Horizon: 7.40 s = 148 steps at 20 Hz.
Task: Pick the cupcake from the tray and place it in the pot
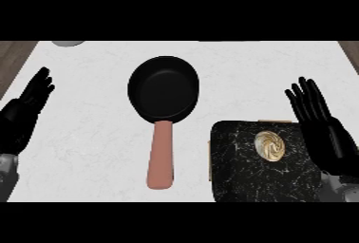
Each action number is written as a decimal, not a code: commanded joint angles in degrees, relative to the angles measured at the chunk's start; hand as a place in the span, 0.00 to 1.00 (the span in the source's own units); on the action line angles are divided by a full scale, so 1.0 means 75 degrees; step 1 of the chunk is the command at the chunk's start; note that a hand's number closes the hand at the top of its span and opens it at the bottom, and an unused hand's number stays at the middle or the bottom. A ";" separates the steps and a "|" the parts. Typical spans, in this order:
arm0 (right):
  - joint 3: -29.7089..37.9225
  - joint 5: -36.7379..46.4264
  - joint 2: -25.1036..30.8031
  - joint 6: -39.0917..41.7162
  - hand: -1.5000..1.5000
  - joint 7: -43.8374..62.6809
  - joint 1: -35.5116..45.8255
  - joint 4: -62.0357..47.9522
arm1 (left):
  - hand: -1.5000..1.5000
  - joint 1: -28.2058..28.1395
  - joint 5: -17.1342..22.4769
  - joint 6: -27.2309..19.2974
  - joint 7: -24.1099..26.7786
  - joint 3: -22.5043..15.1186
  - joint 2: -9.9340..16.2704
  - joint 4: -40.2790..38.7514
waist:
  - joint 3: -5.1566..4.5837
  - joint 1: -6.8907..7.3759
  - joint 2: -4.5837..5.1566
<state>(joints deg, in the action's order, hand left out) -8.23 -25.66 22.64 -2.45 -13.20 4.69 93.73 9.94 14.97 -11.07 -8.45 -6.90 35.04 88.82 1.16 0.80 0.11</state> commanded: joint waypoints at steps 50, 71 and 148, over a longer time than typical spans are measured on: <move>-0.0188 0.3747 0.1332 0.2225 0.00 0.2387 0.0124 -0.0859 | 0.50 -0.0787 -0.0711 0.1509 -0.0149 -0.0890 -0.2645 -0.0878 | -0.0152 -0.0093 -0.0018; 0.1048 0.2448 -0.0321 0.4066 0.00 0.1434 0.0986 -0.3513 | 0.50 -0.0830 -0.1339 0.2088 0.0076 -0.0326 -0.3046 -0.1160 | -0.0153 -0.0078 -0.0013; -0.2014 0.9341 -0.2598 0.0981 1.00 0.1556 0.9476 -0.8029 | 0.50 -0.0548 -0.1825 0.2404 -0.0410 -0.0006 -0.3598 -0.1018 | -0.0162 0.0193 0.0034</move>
<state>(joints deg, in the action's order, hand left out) -18.93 37.87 5.03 7.91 -4.98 73.65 37.28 6.10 1.89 7.76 -9.40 -5.77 8.94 79.09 -0.07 1.63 0.30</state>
